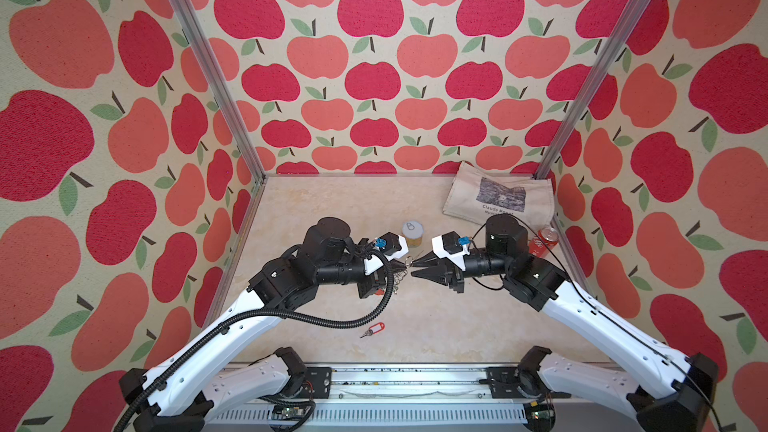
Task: Put the keys on the keyring
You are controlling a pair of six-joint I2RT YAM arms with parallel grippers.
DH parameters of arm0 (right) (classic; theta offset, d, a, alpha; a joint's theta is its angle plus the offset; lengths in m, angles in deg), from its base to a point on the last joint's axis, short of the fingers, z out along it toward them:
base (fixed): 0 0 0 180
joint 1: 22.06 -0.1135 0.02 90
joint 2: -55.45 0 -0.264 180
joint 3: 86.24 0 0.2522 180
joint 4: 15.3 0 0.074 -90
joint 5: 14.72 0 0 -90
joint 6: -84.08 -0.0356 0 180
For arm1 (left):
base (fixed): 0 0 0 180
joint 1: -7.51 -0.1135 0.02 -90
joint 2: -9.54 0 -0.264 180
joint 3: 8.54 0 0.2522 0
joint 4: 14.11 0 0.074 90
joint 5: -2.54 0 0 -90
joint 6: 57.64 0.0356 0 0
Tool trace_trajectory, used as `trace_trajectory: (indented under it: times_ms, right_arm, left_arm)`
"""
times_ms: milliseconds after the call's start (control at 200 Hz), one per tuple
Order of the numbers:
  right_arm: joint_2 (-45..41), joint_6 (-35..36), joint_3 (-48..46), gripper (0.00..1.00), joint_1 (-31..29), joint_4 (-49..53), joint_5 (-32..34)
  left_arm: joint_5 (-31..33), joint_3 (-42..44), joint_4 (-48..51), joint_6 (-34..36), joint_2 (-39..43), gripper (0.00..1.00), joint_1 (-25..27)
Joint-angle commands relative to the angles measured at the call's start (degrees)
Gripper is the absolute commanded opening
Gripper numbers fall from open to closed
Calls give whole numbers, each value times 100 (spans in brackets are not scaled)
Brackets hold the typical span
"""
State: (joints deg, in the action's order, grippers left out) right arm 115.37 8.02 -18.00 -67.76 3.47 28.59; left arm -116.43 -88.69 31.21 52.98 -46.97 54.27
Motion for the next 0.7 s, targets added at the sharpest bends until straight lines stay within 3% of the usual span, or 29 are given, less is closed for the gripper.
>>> trace_trajectory:
  times_ms: [0, 125, 400, 525, 695]
  right_arm:
    - [-16, 48, 182, 15, -99, -1, -286]
    - [-7, 53, 182, 4, -125, 8, -322]
    - [-45, -139, -66, 0, -175, -434, -192]
    - [-309, -609, -462, 0, 10, -1267, -132]
    - [-659, -1118, -1001, 0, 200, -2408, 60]
  left_arm:
    - [-83, -208, -48, 135, -40, 0, 66]
    - [-65, -232, -11, 156, -68, 0, 87]
    - [254, -271, 9, 94, -162, 0, 149]
    - [453, -52, -310, -163, -33, 17, 136]
    - [214, 203, -857, -718, 142, 35, 55]
